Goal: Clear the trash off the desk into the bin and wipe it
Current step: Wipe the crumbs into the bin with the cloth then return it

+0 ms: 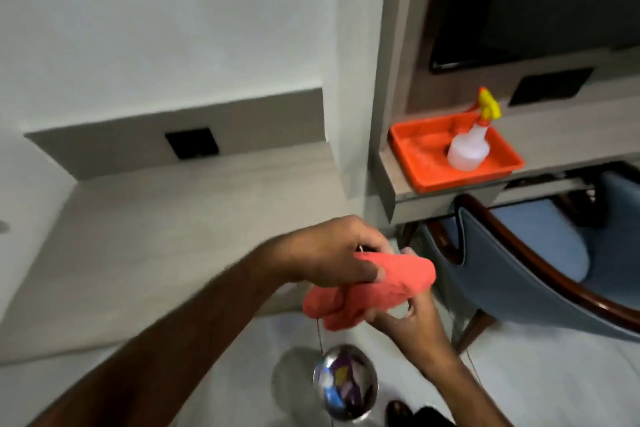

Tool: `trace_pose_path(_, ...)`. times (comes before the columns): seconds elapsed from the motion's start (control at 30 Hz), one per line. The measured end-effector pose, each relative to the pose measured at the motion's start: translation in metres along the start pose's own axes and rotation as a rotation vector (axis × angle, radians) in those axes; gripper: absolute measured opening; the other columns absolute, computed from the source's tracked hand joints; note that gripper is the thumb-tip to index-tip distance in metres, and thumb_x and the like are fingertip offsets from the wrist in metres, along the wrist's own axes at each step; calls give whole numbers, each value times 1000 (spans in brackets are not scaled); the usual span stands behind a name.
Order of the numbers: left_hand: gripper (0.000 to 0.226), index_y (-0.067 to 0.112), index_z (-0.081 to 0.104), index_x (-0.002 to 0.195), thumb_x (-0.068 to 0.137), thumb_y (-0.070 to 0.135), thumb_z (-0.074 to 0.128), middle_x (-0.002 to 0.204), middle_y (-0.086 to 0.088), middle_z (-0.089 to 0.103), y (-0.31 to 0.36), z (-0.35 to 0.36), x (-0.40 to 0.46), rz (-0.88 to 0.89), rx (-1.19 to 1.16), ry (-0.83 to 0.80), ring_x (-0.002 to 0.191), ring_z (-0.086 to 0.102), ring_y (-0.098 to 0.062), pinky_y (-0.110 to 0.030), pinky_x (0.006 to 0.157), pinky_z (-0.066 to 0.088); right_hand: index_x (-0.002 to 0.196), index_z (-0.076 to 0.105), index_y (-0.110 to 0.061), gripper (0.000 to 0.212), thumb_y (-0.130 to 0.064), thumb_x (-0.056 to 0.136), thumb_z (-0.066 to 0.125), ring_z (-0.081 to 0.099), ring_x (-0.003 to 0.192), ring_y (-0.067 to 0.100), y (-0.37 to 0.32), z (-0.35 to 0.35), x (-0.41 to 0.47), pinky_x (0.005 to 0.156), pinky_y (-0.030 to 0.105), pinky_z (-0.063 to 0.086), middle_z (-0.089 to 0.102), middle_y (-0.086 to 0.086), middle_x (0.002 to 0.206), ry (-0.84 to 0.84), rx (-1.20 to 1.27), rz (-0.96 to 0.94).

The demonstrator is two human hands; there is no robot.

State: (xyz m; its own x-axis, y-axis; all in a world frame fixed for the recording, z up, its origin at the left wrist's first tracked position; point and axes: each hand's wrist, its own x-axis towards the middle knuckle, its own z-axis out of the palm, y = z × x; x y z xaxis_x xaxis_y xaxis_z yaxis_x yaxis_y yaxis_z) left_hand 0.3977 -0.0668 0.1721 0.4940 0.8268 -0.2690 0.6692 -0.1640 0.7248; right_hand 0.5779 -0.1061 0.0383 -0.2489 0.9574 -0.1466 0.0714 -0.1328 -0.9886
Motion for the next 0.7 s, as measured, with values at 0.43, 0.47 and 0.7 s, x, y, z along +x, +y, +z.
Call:
trace_pose_path(0.43,30,11,70,124,97,11,57,127,-10,71,-5,-107,319,-136,199,478,118,65,-27,-33,104,50,102,71,-15,48,-37,61,84,72,83,26,-22,-168,250,74,49,60,77,12,92,218,96,82)
trace_pose_path(0.47,32,11,68,126,97,11,56,129,-11,70,-14,-109,348,-153,232,483,120,63,-29,-34,106,49,104,70,-16,41,-30,68,83,71,89,30,-17,-177,272,80,53,58,76,11,96,235,65,73)
trace_pose_path(0.7,45,3,54,145,99,5,54,138,-19,64,-81,-102,462,-280,207,453,121,65,-29,-19,96,47,127,47,-18,50,-18,83,70,63,103,34,12,-195,386,93,52,52,66,11,115,278,-244,210)
